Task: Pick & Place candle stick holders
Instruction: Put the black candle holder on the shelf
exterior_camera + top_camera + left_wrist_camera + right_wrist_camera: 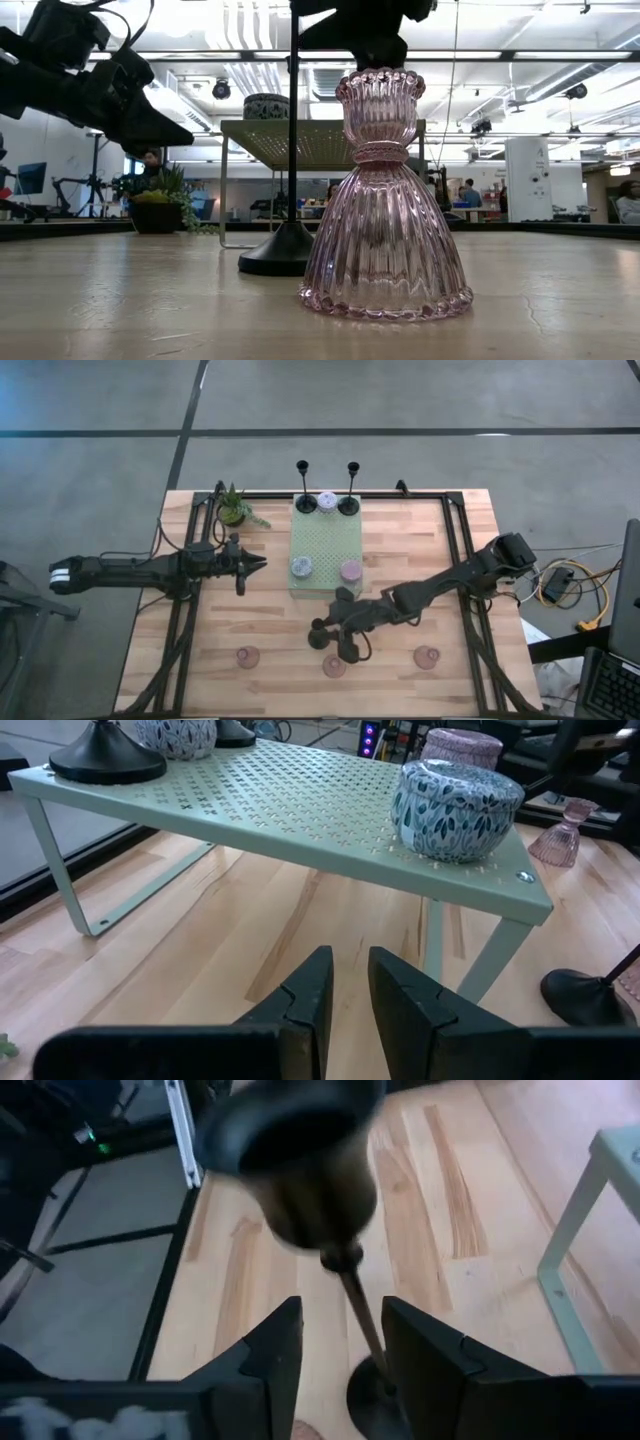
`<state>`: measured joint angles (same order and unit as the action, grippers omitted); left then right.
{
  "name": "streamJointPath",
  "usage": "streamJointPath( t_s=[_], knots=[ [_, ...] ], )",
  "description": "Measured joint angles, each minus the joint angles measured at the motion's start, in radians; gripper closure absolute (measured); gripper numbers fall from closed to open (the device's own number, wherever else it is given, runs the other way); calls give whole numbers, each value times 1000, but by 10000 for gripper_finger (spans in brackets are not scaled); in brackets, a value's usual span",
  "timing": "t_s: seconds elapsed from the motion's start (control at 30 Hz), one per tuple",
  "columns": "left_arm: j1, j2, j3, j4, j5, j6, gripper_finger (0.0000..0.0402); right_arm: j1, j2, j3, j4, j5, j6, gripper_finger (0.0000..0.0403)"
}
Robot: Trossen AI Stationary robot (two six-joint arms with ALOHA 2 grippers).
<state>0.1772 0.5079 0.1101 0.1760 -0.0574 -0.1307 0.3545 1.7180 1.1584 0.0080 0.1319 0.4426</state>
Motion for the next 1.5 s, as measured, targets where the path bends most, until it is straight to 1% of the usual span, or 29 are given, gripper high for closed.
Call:
streamJointPath(
  t_s=[0.2,0.37,0.63,0.8,0.87,0.97,1.2,1.27,1.37,1.5],
  knots=[
    [0,0,0,0,0,0,330,-8,0,0,37,6,-5,300],
    [0,0,0,1,0,0,330,-16,0,0,35,7,-5,321],
    [0,0,0,1,0,0,330,-24,0,0,38,17,-13,385],
    [0,0,0,2,0,0,330,-24,-7,1,55,9,-9,392],
    [0,0,0,2,0,0,330,-25,-17,29,15,8,-20,392],
    [0,0,0,4,0,0,330,-27,-30,109,-84,25,-78,393],
    [0,0,0,4,0,0,330,-55,-48,383,-404,31,-168,394],
    [0,0,0,3,0,0,330,-64,-49,445,-482,51,-183,394],
    [0,0,0,3,0,0,330,-75,-49,505,-569,78,-213,394],
    [0,0,0,2,0,0,330,-103,-49,537,-603,78,-238,394]
  ],
)
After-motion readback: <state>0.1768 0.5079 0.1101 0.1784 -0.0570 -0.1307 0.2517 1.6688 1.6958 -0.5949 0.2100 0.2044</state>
